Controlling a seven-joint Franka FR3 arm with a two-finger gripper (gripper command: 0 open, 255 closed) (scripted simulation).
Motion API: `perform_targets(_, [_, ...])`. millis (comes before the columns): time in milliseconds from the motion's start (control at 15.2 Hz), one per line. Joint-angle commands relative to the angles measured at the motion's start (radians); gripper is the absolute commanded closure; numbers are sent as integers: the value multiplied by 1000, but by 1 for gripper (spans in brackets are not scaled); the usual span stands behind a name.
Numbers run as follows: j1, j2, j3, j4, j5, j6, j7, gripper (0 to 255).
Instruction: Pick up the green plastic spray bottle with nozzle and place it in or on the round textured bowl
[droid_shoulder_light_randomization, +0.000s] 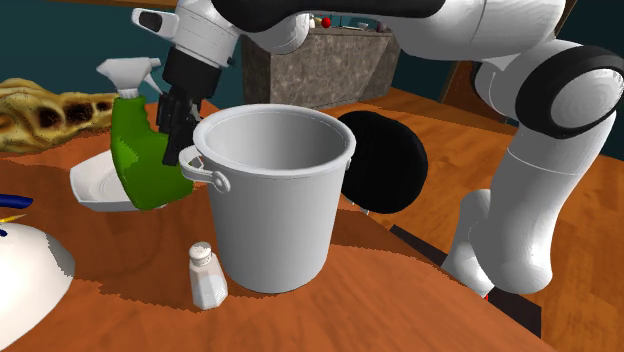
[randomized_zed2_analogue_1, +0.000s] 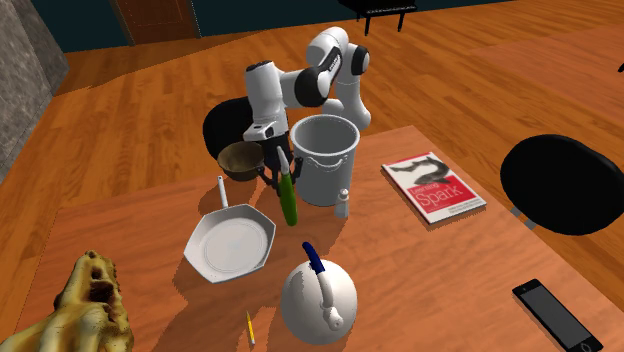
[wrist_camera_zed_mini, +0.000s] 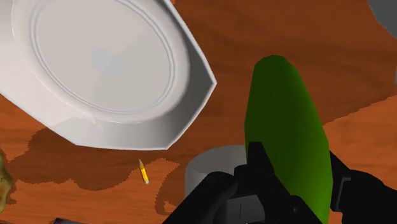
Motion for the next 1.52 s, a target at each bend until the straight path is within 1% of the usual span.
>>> perform_targets(0, [-1, 4, -1, 30, -4, -26, 8, 255])
perform_targets(660, [-2, 43, -3, 215, -23, -164, 57, 255])
perform_targets(1188, [-1, 104, -2, 408, -38, -290, 100, 255])
perform_targets(1254, [-1, 107, -2, 418, -39, -296, 102, 255])
perform_targets(1452, [-48, 40, -28, 325, -6, -294, 29, 255])
